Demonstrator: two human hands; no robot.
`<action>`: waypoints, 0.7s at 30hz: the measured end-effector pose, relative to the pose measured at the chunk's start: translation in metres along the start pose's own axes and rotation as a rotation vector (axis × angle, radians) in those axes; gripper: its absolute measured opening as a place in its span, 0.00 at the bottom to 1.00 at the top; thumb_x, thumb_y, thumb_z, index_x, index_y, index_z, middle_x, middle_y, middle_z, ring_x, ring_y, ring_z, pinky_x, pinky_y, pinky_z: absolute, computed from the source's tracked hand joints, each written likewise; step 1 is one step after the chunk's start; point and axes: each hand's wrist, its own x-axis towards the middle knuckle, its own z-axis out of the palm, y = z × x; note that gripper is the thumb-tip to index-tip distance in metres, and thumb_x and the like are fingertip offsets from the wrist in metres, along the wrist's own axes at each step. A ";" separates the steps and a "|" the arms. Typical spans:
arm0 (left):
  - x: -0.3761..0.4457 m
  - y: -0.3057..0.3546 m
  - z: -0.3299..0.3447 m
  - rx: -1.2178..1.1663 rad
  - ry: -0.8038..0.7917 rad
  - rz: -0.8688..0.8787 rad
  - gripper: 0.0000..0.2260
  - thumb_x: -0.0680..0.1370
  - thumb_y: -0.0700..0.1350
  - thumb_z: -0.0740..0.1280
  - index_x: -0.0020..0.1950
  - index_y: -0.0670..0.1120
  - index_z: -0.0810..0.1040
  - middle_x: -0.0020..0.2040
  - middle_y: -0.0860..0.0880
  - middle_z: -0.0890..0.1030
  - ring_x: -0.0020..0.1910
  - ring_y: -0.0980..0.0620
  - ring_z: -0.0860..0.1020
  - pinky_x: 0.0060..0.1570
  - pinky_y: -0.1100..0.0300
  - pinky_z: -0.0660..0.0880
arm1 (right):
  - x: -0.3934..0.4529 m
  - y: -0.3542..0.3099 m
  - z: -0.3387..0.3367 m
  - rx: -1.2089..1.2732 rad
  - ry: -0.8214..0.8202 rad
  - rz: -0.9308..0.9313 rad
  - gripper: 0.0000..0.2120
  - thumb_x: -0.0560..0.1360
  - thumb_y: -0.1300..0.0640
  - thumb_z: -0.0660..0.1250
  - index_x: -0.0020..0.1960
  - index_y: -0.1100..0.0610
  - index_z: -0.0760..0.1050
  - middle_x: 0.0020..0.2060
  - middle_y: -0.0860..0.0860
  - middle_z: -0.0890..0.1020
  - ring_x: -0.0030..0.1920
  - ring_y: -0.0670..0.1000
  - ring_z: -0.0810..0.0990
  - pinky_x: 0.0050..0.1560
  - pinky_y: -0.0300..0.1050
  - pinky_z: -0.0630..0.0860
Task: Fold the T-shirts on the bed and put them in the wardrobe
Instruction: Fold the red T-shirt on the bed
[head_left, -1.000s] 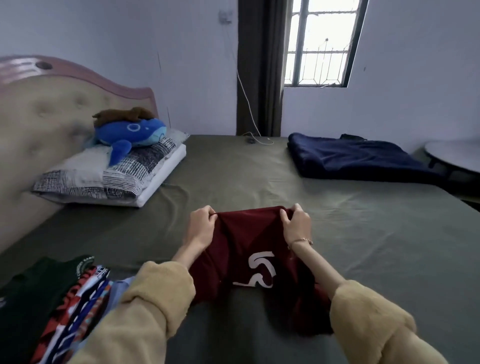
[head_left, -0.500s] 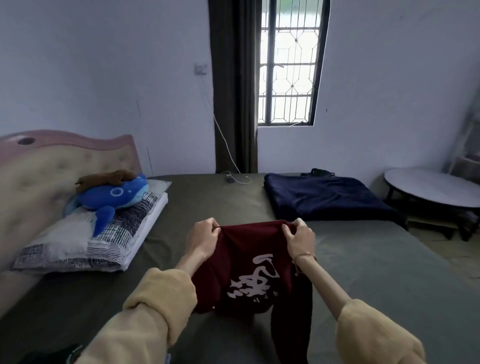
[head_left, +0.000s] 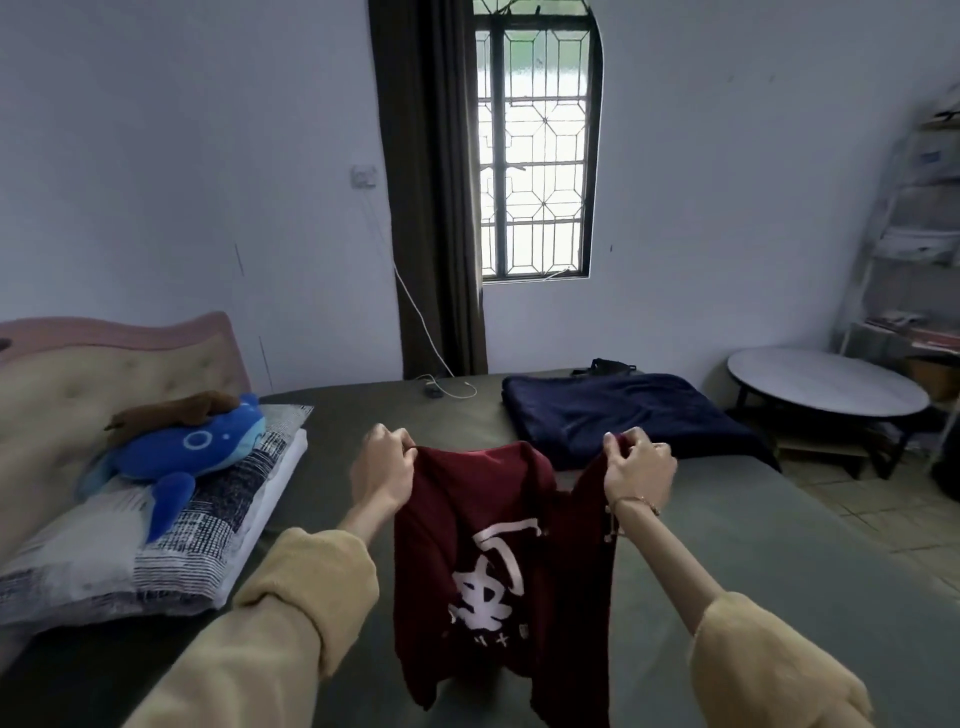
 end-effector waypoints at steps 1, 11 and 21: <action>0.002 -0.003 -0.001 0.028 0.041 -0.031 0.06 0.79 0.45 0.63 0.50 0.45 0.79 0.52 0.45 0.75 0.54 0.46 0.74 0.45 0.53 0.72 | 0.006 0.002 -0.008 0.049 0.058 0.070 0.14 0.79 0.51 0.61 0.55 0.61 0.75 0.52 0.63 0.76 0.54 0.62 0.74 0.48 0.47 0.68; 0.015 0.003 0.024 -0.553 0.143 -0.486 0.08 0.82 0.40 0.56 0.44 0.46 0.69 0.35 0.41 0.81 0.25 0.47 0.79 0.39 0.48 0.79 | 0.054 0.041 -0.023 0.619 0.184 0.468 0.07 0.80 0.53 0.58 0.46 0.55 0.68 0.40 0.60 0.81 0.34 0.53 0.80 0.37 0.41 0.78; 0.022 0.021 0.031 -0.052 0.138 -0.322 0.10 0.83 0.41 0.52 0.59 0.38 0.69 0.50 0.35 0.79 0.51 0.36 0.77 0.44 0.48 0.69 | 0.085 0.038 -0.027 0.486 0.238 0.253 0.15 0.81 0.56 0.56 0.58 0.68 0.70 0.51 0.65 0.79 0.54 0.62 0.76 0.52 0.45 0.66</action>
